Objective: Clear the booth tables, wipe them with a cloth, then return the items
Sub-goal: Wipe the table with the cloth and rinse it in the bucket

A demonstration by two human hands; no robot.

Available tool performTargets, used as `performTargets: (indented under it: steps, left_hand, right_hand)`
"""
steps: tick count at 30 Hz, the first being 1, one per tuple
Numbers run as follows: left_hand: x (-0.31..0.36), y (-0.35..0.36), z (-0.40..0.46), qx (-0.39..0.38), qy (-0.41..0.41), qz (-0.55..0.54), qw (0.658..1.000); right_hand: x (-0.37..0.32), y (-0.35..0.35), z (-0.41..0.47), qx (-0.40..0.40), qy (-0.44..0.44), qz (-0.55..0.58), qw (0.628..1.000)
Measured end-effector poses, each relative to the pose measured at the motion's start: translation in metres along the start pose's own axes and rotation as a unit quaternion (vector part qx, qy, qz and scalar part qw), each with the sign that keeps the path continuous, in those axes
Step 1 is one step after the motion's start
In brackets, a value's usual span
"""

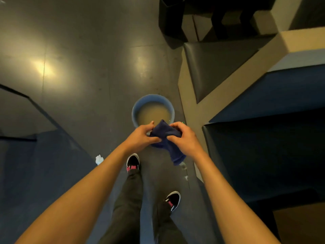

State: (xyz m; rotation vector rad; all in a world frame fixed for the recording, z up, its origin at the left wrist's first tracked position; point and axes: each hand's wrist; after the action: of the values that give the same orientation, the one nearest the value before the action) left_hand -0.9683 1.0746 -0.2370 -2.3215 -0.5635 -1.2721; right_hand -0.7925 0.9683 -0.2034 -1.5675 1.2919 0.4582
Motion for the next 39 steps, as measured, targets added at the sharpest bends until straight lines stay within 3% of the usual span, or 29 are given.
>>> performTargets:
  steps: [3, 7, 12, 14, 17, 20, 24, 25, 28, 32, 39]
  left_hand:
    - [-0.011, -0.026, 0.009, -0.020, 0.002, -0.035, 0.999]
    - [-0.020, -0.057, 0.029, -0.049, -0.034, -0.161, 0.985]
    - [-0.041, -0.087, 0.053, -0.042, -0.087, -0.353, 0.931]
    - [-0.052, -0.098, 0.067, -0.021, -0.120, -0.419, 0.900]
    - [-0.074, -0.106, 0.085, 0.018, -0.164, -0.513, 0.842]
    - [-0.103, -0.105, 0.104, 0.038, -0.181, -0.545, 0.818]
    - [-0.148, -0.093, 0.124, 0.055, -0.208, -0.580, 0.786]
    - [-0.160, -0.091, 0.130, 0.066, -0.208, -0.572, 0.791]
    - [-0.197, -0.085, 0.148, 0.116, -0.227, -0.475, 0.842]
    - [-0.254, -0.064, 0.178, 0.205, -0.275, -0.328, 0.880]
    - [-0.356, -0.031, 0.228, 0.245, -0.334, -0.183, 0.891]
  right_hand:
    - [-0.007, 0.010, 0.029, -0.006, 0.024, -0.016, 1.000]
    - [-0.012, 0.032, 0.072, 0.034, 0.078, -0.004, 0.996]
    - [-0.007, 0.070, 0.127, 0.092, 0.158, 0.126, 0.975]
    - [-0.005, 0.092, 0.148, 0.114, 0.219, 0.243, 0.938]
    - [0.004, 0.120, 0.161, 0.026, 0.341, 0.400, 0.850]
    - [0.024, 0.148, 0.170, -0.039, 0.365, 0.514, 0.775]
    - [0.052, 0.185, 0.189, 0.011, 0.384, 0.554, 0.738]
    - [0.062, 0.194, 0.195, 0.038, 0.379, 0.549, 0.744]
    - [0.099, 0.215, 0.217, 0.113, 0.376, 0.441, 0.807]
    - [0.149, 0.241, 0.246, 0.114, 0.375, 0.330, 0.859]
    - [0.240, 0.293, 0.276, 0.086, 0.440, 0.238, 0.862]
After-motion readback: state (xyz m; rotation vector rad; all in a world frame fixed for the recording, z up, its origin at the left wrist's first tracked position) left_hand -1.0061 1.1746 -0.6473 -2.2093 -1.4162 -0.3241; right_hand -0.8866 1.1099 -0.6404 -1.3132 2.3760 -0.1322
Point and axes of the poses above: each hand's wrist, its own z-axis towards the middle knuckle, its own y-axis out of the palm, x = y × z, and after that the axes turned 3 degrees about -z, right-handed
